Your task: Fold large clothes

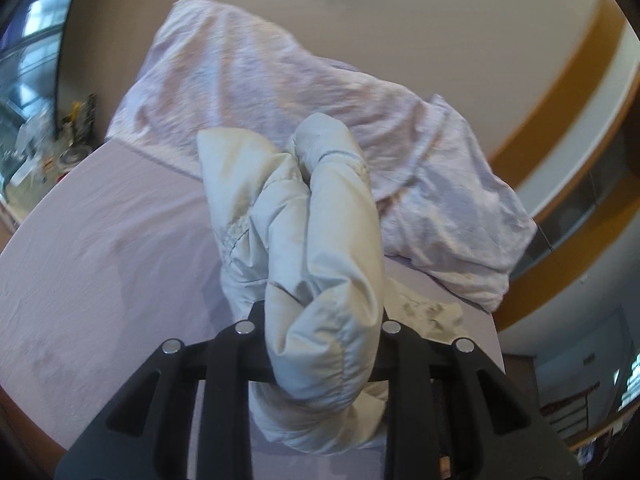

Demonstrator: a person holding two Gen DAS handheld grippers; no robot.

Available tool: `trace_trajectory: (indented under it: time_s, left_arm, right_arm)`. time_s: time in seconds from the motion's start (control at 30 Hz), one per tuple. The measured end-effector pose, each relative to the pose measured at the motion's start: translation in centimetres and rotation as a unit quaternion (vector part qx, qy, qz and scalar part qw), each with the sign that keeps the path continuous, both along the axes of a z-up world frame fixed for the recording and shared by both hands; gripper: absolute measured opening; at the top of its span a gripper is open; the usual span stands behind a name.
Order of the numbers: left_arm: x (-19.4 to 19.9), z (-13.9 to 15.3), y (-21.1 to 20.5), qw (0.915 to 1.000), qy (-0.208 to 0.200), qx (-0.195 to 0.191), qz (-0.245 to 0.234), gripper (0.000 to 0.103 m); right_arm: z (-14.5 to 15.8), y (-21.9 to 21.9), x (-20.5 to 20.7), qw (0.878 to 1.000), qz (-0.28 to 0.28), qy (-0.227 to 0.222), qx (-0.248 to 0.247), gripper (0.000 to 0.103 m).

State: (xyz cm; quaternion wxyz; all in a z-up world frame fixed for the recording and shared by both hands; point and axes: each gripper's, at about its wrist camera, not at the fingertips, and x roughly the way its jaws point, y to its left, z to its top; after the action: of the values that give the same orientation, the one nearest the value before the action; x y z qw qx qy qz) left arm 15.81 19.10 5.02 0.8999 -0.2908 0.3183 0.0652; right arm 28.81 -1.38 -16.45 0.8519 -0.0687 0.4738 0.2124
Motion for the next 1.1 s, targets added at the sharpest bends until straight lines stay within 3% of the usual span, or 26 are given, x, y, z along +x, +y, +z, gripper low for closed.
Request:
trace_trajectory:
  time_s: [0.37,0.6,0.77,0.87,1.1]
  left_arm:
    - [1.8,1.3,-6.5,0.9992,-0.009,0.024,-0.032,0.025]
    - [2.9,1.6,-11.4,0.9980,-0.012,0.031,-0.054,0.025]
    - [4.1,1.6,-15.6,0.9956,-0.010,0.032,-0.088,0.025]
    - [5.2,1.2,-18.5,0.9927,-0.005,0.035,-0.115,0.026]
    - [7.6,-0.5,-25.1,0.9826,0.017,0.040,-0.180,0.026]
  right_arm:
    - [1.3,-3.1,0.4,0.998,0.029,0.029,0.043,0.053]
    - [3.3,-7.4,0.3,0.998,0.028,0.004,0.060,0.053]
    - [4.4,-11.6,-0.4,0.998,0.007,-0.021,0.061,0.053]
    - [4.5,-14.4,-0.6,0.998,-0.020,-0.031,0.053,0.061]
    - [3.9,-21.0,-0.6,0.994,-0.085,-0.027,0.058,0.061]
